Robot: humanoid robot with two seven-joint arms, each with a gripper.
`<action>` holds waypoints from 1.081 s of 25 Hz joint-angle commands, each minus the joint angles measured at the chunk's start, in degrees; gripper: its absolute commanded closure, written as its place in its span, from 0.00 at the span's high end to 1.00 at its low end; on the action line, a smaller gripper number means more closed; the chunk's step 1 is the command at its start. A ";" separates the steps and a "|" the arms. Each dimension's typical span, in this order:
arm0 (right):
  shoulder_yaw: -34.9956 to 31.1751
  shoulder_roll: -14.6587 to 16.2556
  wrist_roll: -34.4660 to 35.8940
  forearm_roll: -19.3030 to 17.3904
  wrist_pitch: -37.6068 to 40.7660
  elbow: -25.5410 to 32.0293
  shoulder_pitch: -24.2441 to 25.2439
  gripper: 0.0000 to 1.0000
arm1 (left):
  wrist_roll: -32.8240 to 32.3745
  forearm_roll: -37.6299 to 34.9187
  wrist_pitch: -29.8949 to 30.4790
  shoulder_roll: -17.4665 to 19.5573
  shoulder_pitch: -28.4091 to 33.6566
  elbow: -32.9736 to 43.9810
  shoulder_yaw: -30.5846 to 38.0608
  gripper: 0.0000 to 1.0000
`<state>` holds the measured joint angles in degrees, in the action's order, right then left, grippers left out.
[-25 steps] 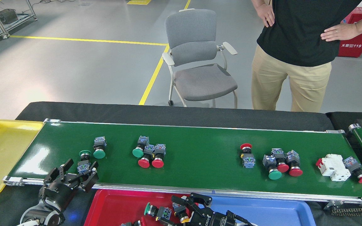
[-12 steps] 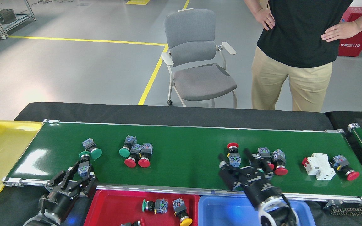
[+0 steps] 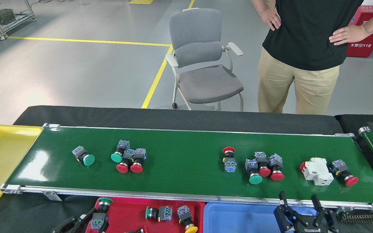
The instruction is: Pick switch part from conveyor to tray
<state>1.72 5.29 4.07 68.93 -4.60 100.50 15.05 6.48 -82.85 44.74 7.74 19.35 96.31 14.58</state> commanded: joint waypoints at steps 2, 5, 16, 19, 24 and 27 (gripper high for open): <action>3.38 -0.28 -0.37 0.86 -0.49 0.31 -4.68 1.00 | 0.55 0.33 0.26 -0.01 -0.63 0.46 0.63 1.00; 9.09 -2.21 -1.96 1.74 -1.20 -2.68 -9.69 1.00 | 0.46 0.33 0.26 -1.06 -0.89 0.37 4.14 1.00; 15.50 -9.07 -3.01 5.96 -1.46 -17.71 -19.18 1.00 | -0.07 -0.20 -4.84 1.93 -10.21 -7.01 5.46 1.00; 16.38 -10.74 -2.92 6.05 -3.39 -23.68 -23.66 1.00 | -1.73 -0.29 -5.10 2.10 -15.74 -11.40 2.56 1.00; 17.53 -10.83 -3.01 5.43 -4.63 -28.16 -27.09 0.78 | -7.01 -0.29 -5.45 2.45 -25.85 -22.65 1.33 1.00; 17.61 -10.21 -5.30 5.34 -3.57 -27.90 -28.15 0.26 | -7.01 -0.38 -6.77 3.60 -30.42 -29.51 1.24 1.00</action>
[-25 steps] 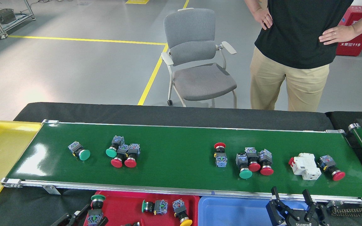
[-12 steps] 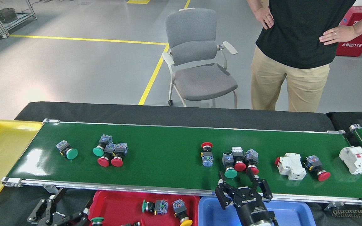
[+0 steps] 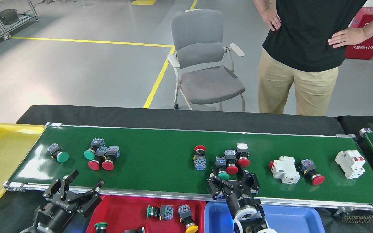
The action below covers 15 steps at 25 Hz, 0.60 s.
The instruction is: Pick switch part from conveyor to tray
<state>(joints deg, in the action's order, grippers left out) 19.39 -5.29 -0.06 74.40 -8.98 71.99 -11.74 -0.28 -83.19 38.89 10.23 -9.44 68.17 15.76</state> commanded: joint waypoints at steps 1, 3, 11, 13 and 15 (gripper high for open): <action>0.03 0.72 -2.23 -0.13 1.77 0.61 -1.62 0.22 | -0.25 -0.04 -1.54 1.81 -2.69 -3.40 0.06 1.00; 0.03 0.98 -2.67 -0.13 4.14 0.70 -1.71 0.16 | -0.25 0.05 -2.33 2.78 -4.53 -6.12 -0.55 1.00; -0.06 1.07 -3.11 -0.40 9.77 9.40 1.19 0.14 | -0.25 -0.04 -2.94 2.95 -6.64 -10.08 -1.25 1.00; -0.06 1.42 -4.07 -0.84 15.56 16.07 4.79 0.14 | -0.25 0.05 -3.03 3.48 -7.08 -11.83 -1.17 1.00; 0.03 1.60 -5.39 -1.10 23.13 20.56 8.31 0.17 | -0.16 0.05 -3.91 3.92 -8.05 -13.42 -1.17 1.00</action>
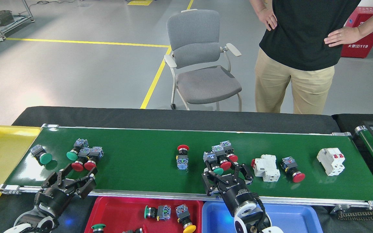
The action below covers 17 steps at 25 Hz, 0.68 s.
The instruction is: Pick switch part from conveyor to tray
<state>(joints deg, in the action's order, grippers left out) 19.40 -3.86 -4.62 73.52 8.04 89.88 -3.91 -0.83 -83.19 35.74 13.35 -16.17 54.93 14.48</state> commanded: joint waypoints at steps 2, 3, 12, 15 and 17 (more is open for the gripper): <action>0.11 0.17 -1.18 -0.22 16.56 5.04 4.00 0.22 | 0.48 0.05 -1.98 0.80 -2.37 -1.32 0.02 1.00; 0.11 0.17 -1.45 -0.22 21.14 5.13 4.88 0.23 | 0.48 0.05 -2.34 0.80 -2.90 -1.58 0.02 1.00; 6.61 -2.82 -7.42 -0.13 22.46 3.20 5.23 0.99 | 6.10 -0.04 -17.54 0.89 -6.41 -7.29 -9.91 0.74; 6.53 -2.73 -7.42 -0.05 22.37 3.28 5.06 0.99 | 13.57 -0.04 -25.01 1.33 -9.22 -12.56 -15.53 0.59; 6.09 -3.26 -7.33 -0.22 22.11 3.46 4.62 0.99 | 14.45 0.05 -26.95 1.42 -10.81 -15.12 -17.12 0.54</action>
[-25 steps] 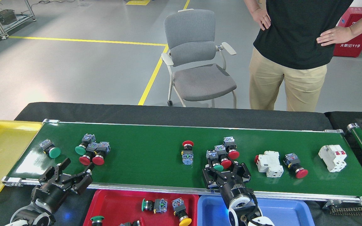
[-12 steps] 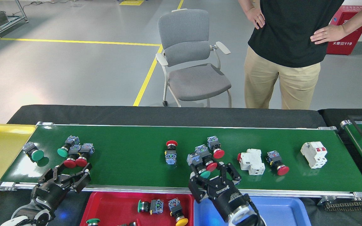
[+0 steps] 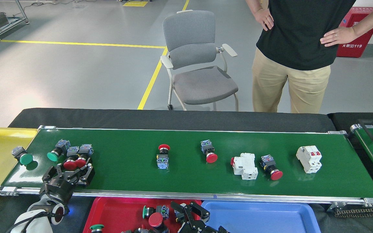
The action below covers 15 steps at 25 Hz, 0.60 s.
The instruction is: Pick switch part from conveyor to tray
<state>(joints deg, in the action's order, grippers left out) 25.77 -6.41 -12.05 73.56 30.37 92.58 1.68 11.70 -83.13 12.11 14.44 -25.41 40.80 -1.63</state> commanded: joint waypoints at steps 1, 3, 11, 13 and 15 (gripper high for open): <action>-1.60 -0.88 0.27 -0.26 -1.80 1.29 -1.33 0.98 | 2.01 -0.02 -3.24 0.42 -1.92 -1.43 -1.18 0.48; -4.06 -0.88 0.54 -0.17 -6.73 2.96 -2.03 0.94 | 2.01 0.25 -2.71 0.50 -1.92 -1.34 -1.18 0.38; -17.15 4.74 5.28 0.18 -27.91 3.83 -2.56 0.95 | 2.01 0.69 17.33 2.88 12.84 24.41 0.22 0.36; -21.28 6.06 6.86 0.09 -29.75 3.92 -1.24 0.95 | 2.01 0.77 25.15 3.49 20.14 34.52 2.60 0.36; -25.85 6.32 9.06 0.18 -30.63 3.92 0.87 0.95 | 2.01 0.77 32.89 3.32 27.17 43.66 5.14 0.39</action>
<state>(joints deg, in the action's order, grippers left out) 1.58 -0.35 -5.13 73.73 1.38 95.59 2.40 13.25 -82.65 37.94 17.26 0.80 80.55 2.23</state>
